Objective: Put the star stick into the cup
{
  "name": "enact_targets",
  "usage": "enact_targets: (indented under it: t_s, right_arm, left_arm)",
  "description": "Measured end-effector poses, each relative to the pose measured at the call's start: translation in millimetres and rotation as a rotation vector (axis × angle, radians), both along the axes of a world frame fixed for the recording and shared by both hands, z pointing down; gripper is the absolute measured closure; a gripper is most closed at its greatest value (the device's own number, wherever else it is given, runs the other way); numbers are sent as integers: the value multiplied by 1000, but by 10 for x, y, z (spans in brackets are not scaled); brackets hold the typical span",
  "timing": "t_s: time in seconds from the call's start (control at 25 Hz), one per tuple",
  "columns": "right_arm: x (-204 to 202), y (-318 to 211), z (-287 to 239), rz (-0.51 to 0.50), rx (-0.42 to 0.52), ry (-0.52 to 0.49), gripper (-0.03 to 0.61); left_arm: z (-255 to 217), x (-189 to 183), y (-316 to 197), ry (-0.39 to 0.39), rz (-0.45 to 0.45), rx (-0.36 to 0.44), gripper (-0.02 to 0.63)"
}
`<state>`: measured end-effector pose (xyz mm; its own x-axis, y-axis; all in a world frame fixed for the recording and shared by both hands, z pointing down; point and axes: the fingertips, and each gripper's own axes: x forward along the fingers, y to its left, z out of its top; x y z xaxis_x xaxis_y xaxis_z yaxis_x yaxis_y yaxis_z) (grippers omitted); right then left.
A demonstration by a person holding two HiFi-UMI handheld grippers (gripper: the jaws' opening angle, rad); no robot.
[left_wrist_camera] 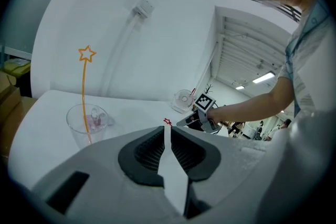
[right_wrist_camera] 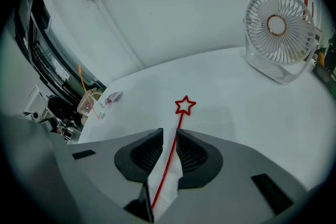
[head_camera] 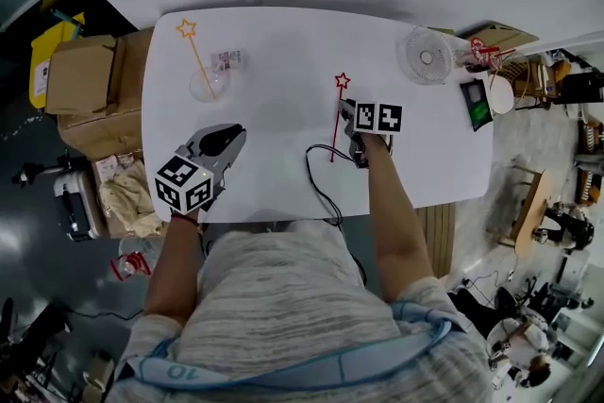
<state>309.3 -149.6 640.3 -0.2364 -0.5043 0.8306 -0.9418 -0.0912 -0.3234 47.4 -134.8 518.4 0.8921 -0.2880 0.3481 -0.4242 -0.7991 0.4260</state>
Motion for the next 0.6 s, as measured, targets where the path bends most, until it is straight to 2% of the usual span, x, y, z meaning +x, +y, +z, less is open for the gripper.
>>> enact_targets:
  t_s: [0.2,0.44,0.6]
  right_arm:
    - [31,-15,226,4,-88,32,514]
    - [64,-37,296,-6,-144,109,515]
    - [52,-41,304,-20,-184,206,515]
  left_arm:
    - [78,4,21,0,-8,-20,575]
    - [117,-24,25,5,-20,-29,575]
    - [124,-28,38,11,-26,-30,576]
